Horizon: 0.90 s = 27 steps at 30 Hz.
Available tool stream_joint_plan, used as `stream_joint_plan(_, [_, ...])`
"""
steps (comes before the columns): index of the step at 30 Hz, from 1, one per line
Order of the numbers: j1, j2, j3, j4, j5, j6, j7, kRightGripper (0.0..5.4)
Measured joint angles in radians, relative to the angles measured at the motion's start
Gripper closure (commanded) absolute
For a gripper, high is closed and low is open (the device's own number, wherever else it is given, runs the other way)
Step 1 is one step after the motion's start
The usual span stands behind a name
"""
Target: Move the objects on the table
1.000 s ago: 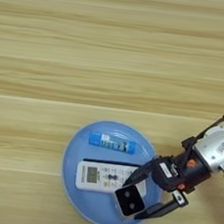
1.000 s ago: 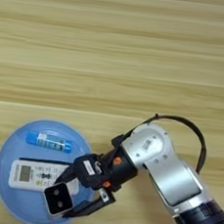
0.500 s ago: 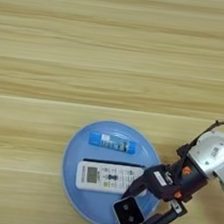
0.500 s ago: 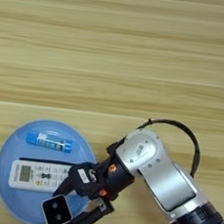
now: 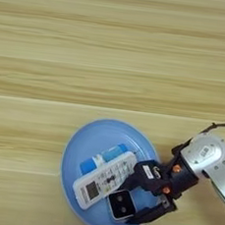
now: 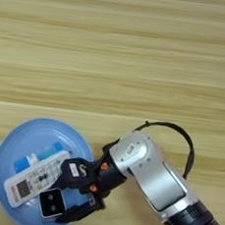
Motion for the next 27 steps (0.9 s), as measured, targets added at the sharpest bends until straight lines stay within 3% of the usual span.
stream_joint_plan(3, [-0.002,0.001,0.001,0.000,0.000,0.010,-0.001,2.93])
stream_joint_plan(9, [-0.013,0.002,0.001,0.001,-0.004,0.020,-0.014,2.10])
stream_joint_plan(27, [-0.058,0.004,-0.023,0.006,0.011,0.064,-0.031,0.45])
